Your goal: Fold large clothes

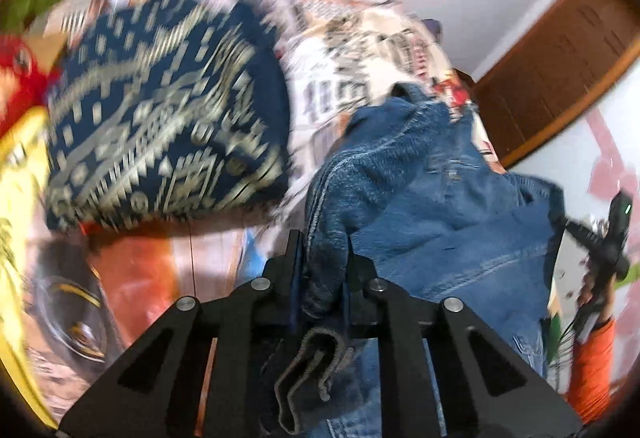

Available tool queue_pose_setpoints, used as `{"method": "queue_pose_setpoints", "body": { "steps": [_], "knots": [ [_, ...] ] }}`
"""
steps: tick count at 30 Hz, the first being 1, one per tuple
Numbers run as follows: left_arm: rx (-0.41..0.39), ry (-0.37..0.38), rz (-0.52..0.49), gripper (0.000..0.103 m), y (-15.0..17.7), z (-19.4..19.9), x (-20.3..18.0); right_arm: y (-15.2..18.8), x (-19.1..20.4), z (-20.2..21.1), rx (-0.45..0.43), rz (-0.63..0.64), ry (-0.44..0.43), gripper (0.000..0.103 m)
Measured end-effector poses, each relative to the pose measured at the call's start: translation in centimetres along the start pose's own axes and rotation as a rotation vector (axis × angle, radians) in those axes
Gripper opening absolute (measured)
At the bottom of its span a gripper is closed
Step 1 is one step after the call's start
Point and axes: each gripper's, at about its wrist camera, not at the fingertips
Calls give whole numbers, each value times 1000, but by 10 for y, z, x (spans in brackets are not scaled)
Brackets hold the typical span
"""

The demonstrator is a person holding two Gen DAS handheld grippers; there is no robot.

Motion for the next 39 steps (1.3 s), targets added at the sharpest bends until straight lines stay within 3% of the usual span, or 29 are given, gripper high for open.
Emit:
{"method": "queue_pose_setpoints", "body": {
  "steps": [8, 12, 15, 20, 24, 28, 32, 39],
  "knots": [
    [-122, 44, -80, 11, -35, 37, -40, -27, 32, 41, -127, 107, -38, 8],
    [-132, 52, -68, 11, -59, 25, -43, -49, 45, 34, -141, 148, -20, 8],
    [-138, 15, -74, 11, -74, 11, -40, -62, 47, 26, -155, 151, 3, 8],
    [-99, -35, -2, 11, -89, -25, -7, -78, 32, -14, -125, 136, 79, 8],
    [-43, -86, 66, 12, -92, -61, 29, -78, -1, -60, -47, 52, 98, 8],
    [-27, -45, 146, 16, -84, -82, 57, -66, -24, -91, 3, -12, 106, 8],
    [-36, -78, 65, 17, -80, -78, 48, -58, -25, -108, 26, 18, 175, 12],
    [-38, -185, -43, 17, -78, -56, 24, -58, 8, -83, 14, 183, 306, 22]
  ]
}}
Point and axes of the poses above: each gripper's, at about its wrist camera, not at the fingertips, and z roughly against the way its jaws point, x to its left, y to its underside, and after that the axes turned 2 degrees about -x, right-handed
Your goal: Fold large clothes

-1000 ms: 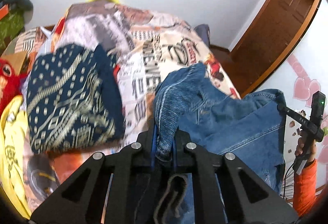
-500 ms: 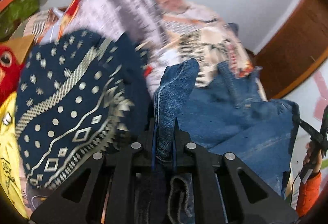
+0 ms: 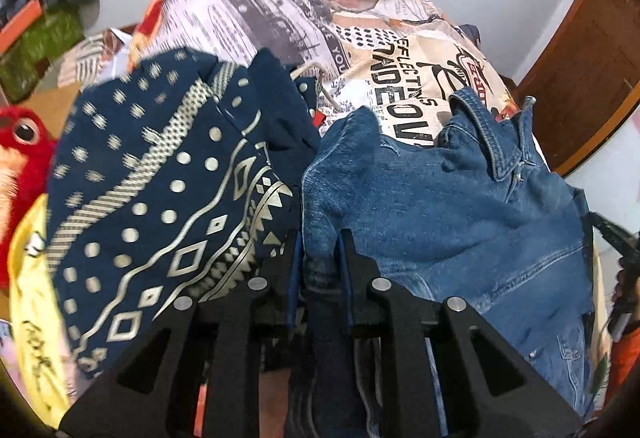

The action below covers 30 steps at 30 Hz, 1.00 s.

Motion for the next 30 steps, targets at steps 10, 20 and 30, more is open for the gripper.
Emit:
{"method": "queue_pose_setpoints", "body": {
  "steps": [10, 20, 30],
  "knots": [
    [-80, 3, -105, 18, 21, 92, -23, 18, 18, 119, -179, 108, -23, 64],
    [-180, 9, -213, 55, 77, 178, -38, 66, 16, 195, -249, 77, -64, 75],
    [-109, -33, -205, 90, 143, 187, -16, 113, 17, 208, -196, 75, -49, 79]
  ]
}}
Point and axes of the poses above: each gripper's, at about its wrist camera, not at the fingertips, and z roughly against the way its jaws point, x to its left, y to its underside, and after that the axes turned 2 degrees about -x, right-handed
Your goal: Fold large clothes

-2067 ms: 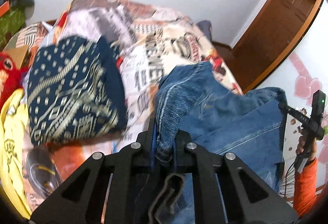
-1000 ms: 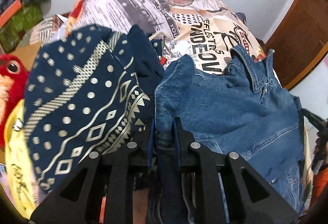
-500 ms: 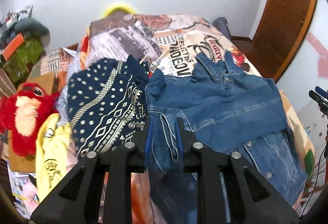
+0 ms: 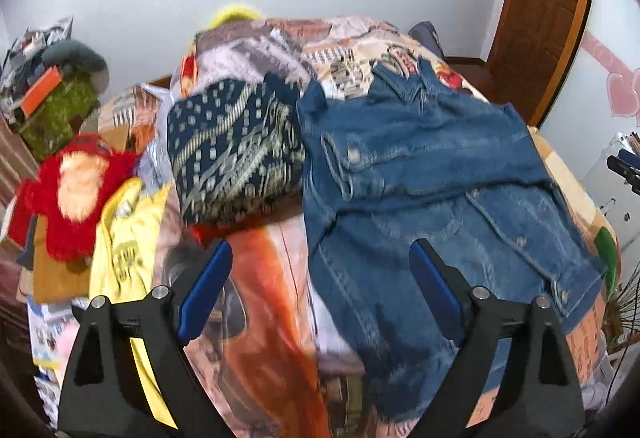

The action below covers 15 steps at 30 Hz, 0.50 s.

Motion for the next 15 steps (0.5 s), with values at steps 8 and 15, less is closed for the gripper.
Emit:
{"method": "queue_pose_setpoints", "body": {
  "steps": [8, 15],
  "knots": [
    [175, 31, 56, 90, 45, -35, 4, 42, -7, -20, 145, 7, -22, 79],
    [276, 150, 124, 90, 70, -66, -4, 76, -18, -52, 318, -90, -104, 79]
  ]
}}
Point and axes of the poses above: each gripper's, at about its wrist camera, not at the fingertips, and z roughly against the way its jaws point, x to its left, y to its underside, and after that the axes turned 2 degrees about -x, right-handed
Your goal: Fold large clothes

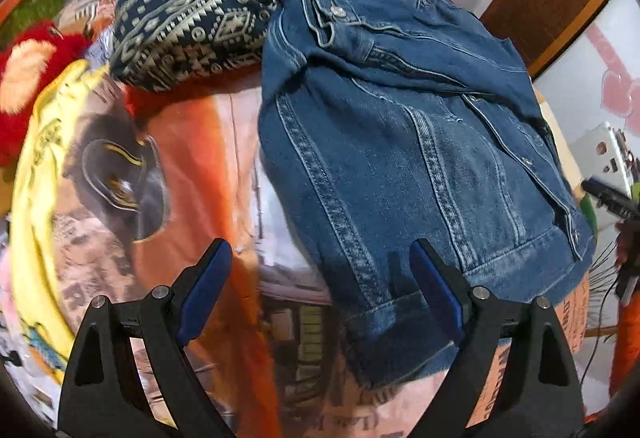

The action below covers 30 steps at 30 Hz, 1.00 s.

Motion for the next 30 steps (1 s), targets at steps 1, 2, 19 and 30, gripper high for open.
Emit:
{"method": "queue_pose_setpoints", "body": {
  "steps": [1, 2, 19, 30],
  "knots": [
    [-7, -5, 5, 90, 0, -2, 0, 3, -3, -7, 30, -31, -23, 79],
    [-13, 2, 13, 90, -1, -4, 1, 5, -6, -14, 62, -59, -44, 79],
    [123, 283, 81, 65, 4, -36, -13, 14, -19, -42, 77, -183, -226, 49],
    [-38, 295, 25, 10, -26, -9, -27, -7, -18, -33, 40, -300, -322, 11]
  ]
}}
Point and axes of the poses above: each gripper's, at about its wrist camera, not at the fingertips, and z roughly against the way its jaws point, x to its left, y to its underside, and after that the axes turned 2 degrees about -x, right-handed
